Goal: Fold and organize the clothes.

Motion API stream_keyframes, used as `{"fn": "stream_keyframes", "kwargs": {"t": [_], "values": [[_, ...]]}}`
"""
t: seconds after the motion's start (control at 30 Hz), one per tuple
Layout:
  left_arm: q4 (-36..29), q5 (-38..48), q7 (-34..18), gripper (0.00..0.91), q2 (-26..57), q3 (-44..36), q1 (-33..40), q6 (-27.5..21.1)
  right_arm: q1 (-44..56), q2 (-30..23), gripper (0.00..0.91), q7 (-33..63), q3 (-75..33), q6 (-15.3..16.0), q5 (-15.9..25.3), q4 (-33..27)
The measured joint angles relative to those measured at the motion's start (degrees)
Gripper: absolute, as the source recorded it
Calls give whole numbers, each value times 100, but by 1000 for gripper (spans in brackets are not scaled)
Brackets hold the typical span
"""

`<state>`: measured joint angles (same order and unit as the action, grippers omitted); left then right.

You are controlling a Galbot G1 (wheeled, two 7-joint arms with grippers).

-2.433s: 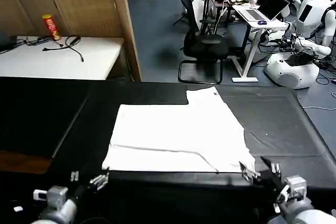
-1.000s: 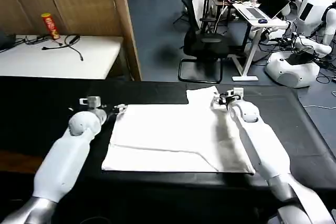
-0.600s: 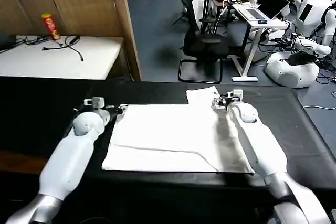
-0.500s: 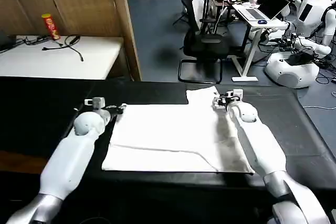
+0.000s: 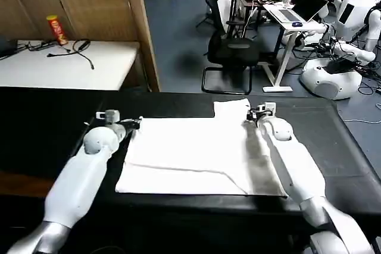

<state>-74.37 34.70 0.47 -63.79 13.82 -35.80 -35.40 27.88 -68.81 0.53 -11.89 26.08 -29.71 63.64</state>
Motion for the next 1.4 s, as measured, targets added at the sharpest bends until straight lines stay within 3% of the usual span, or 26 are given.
{"fn": "stream_keyframes", "kwargs": {"t": [0.3,0.77,1.07,1.4], "values": [[-992,279,-185,0,307,272,-523,-62,835,683,0,7,-234,79,-437,1615],[-3098,382,-401,10,907,1080,-2422,-276,2729,1912,0,72,-917,559,-606,3828],[-4065,121,-527,10,1189,1387,-3278,-416,3893,2404,0,427,-1252,1094,-822,4822],[-4488,-272,-497,0,1132,1445,-4009,-431,4692,2495,0,448,-1578,1213,-828,5222]]}}
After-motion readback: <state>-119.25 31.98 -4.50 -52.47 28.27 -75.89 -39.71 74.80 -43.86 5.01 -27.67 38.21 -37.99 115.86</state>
